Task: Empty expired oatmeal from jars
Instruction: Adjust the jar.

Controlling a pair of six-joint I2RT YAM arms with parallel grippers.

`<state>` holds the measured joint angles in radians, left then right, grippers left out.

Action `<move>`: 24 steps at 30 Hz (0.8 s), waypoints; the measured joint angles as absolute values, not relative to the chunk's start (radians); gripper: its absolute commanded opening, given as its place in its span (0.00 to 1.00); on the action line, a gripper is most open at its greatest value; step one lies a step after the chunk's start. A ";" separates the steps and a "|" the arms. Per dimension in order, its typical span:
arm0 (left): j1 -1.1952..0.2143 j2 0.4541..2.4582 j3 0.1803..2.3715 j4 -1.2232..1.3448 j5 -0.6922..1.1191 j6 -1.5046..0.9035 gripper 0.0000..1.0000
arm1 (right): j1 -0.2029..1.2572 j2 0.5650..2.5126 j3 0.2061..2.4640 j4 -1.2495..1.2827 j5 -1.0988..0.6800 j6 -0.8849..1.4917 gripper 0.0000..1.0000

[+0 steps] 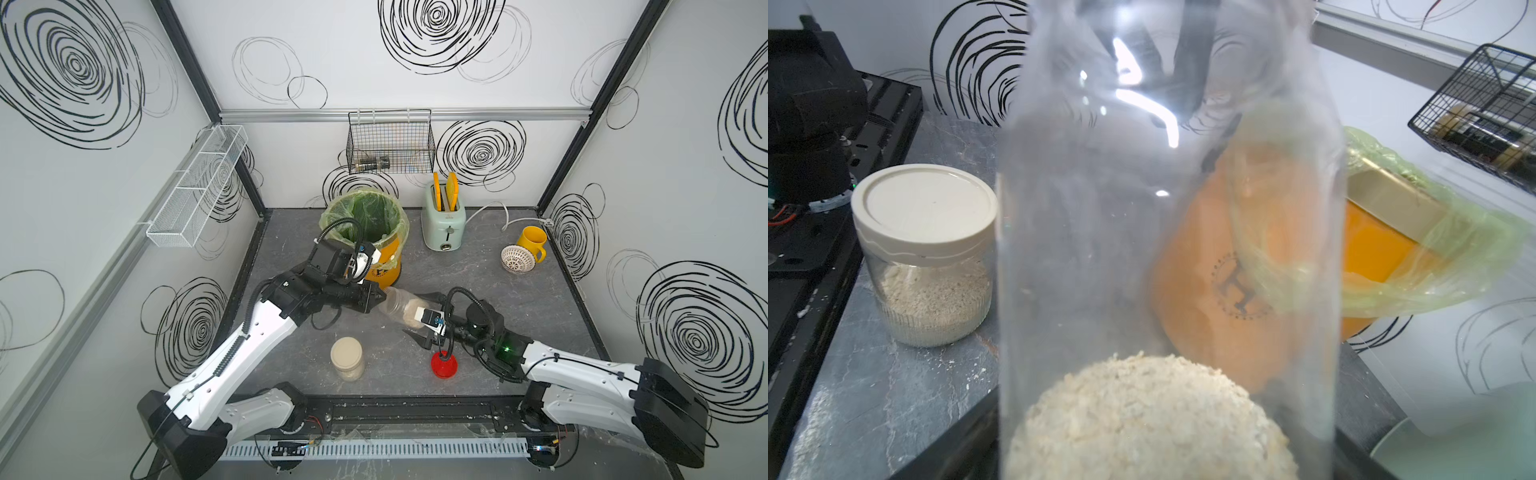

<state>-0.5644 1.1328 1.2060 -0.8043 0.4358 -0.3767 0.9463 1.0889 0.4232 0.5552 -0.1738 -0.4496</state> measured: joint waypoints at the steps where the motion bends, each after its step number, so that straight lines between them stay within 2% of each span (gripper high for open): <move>1: -0.564 1.133 1.206 -0.804 0.437 -0.377 0.00 | 0.946 1.091 0.427 0.556 -0.176 -0.454 0.92; 7: -0.564 1.128 1.206 -0.804 0.438 -0.378 0.00 | 0.946 1.092 0.451 0.555 -0.184 -0.468 0.85; 11: -0.563 1.124 1.206 -0.805 0.438 -0.378 0.00 | 0.946 1.092 0.458 0.550 -0.191 -0.475 0.72; 17: -0.560 1.123 1.206 -0.804 0.438 -0.378 0.01 | 0.945 1.092 0.472 0.527 -0.195 -0.473 0.68; 20: -0.556 1.122 1.206 -0.801 0.442 -0.376 0.47 | 0.945 1.090 0.474 0.523 -0.195 -0.472 0.65; 21: -0.554 1.122 1.206 -0.796 0.446 -0.377 0.58 | 0.945 1.087 0.474 0.517 -0.194 -0.470 0.64; 22: -0.552 1.121 1.207 -0.791 0.449 -0.376 0.67 | 0.945 1.084 0.474 0.512 -0.192 -0.467 0.63; 24: -0.541 1.122 1.217 -0.789 0.451 -0.374 0.77 | 0.945 1.078 0.474 0.501 -0.183 -0.452 0.62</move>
